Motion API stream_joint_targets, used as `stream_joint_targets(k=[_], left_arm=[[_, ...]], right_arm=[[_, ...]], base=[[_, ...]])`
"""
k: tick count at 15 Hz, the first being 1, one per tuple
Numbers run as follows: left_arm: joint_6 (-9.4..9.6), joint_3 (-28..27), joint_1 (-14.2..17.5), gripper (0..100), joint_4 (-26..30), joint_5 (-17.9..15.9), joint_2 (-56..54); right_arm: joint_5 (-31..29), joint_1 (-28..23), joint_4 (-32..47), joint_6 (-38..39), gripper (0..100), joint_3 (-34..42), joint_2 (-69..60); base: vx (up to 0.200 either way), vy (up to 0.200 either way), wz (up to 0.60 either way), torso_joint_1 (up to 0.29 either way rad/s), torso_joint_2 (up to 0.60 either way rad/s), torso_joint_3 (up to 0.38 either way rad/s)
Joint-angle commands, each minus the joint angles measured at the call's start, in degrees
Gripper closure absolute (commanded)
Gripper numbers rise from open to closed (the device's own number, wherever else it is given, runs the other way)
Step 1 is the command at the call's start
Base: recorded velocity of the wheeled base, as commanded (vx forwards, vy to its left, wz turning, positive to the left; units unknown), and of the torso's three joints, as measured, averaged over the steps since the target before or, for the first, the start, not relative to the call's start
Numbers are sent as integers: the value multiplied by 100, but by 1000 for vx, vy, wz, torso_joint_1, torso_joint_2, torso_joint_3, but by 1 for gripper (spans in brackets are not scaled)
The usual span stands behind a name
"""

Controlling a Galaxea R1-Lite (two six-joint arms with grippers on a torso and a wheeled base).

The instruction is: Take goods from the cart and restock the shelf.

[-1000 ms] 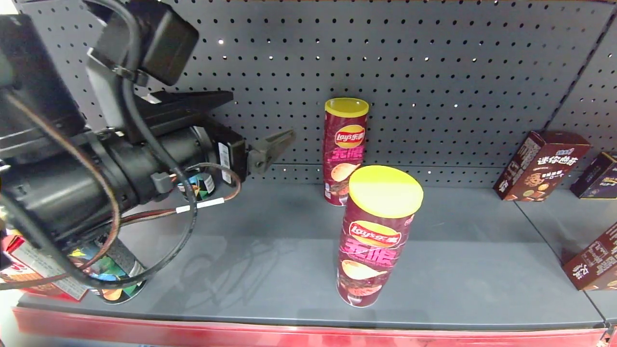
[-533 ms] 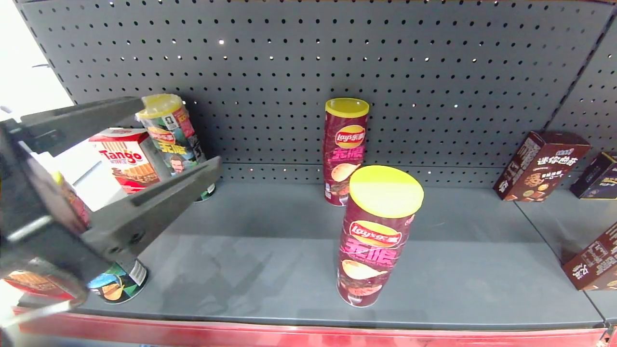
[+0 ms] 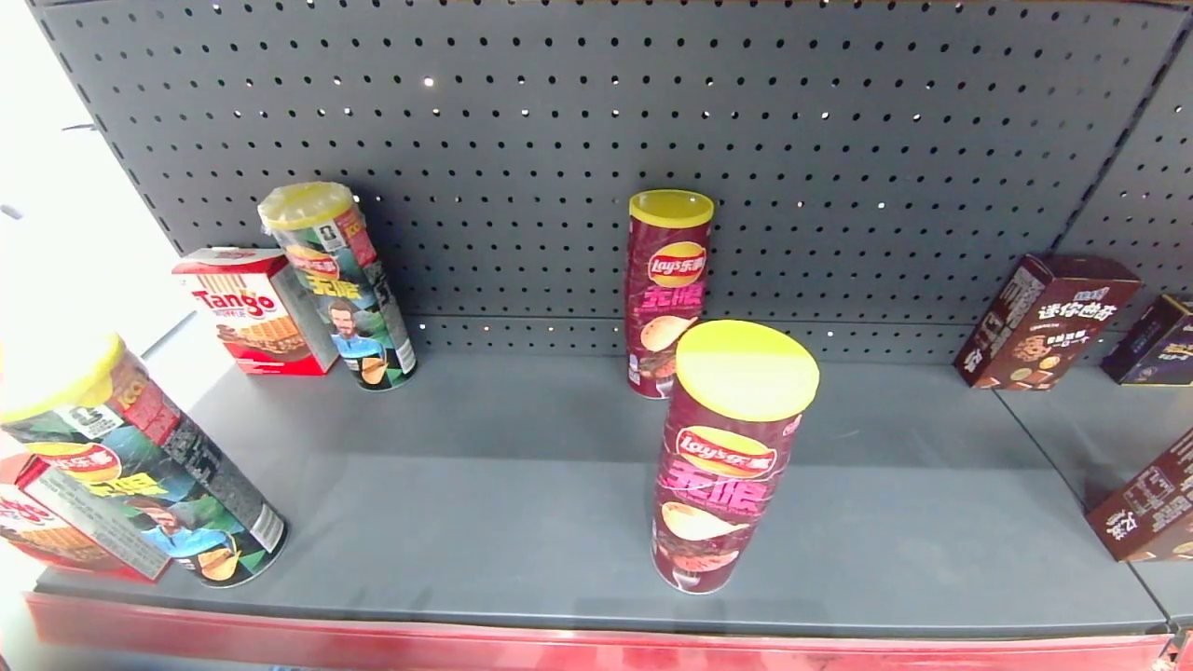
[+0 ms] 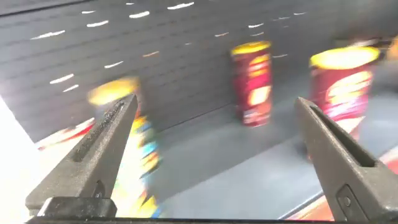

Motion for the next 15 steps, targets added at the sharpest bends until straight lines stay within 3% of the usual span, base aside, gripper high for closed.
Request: stream_joint_targets(k=[1, 2, 5, 7, 8, 9, 10, 12, 15], left_arm=[[-58, 749, 1034, 0, -25, -150, -1268], [-427, 1241, 1992, 0, 2, -325, -2059], [-831, 1821, 2871, 0, 98, -668, -2815], [-875, 1821, 2976, 0, 775, -800, -2894], [-857, 1821, 2923, 0, 1566, -1072, -2938], [-831, 1821, 2809, 0, 2120, -1125, -3149], [-594, 1821, 2792, 0, 2770, -1143, -3220], [-497, 1821, 2792, 0, 3069, -1134, -3220], [-567, 1821, 2792, 0, 3078, -1169, -3220]], right_arm=[[1, 3, 0, -3, 0, -4, 1], [1, 3, 0, -3, 0, 5, 1], [1, 3, 0, -3, 0, -4, 1], [1, 3, 0, -3, 0, 5, 1], [1, 3, 0, -3, 0, 5, 1], [1, 3, 0, -3, 0, -4, 1], [1, 3, 0, -3, 0, 5, 1], [1, 3, 0, -3, 0, -4, 1], [1, 3, 0, -3, 0, 5, 9]], base=[[0, 0, 0, 0, 0, 0], [0, 0, 0, 0, 0, 0], [0, 0, 0, 0, 0, 0], [0, 0, 0, 0, 0, 0], [0, 0, 0, 0, 0, 0], [0, 0, 0, 0, 0, 0], [0, 0, 0, 0, 0, 0], [0, 0, 0, 0, 0, 0], [0, 0, 0, 0, 0, 0]])
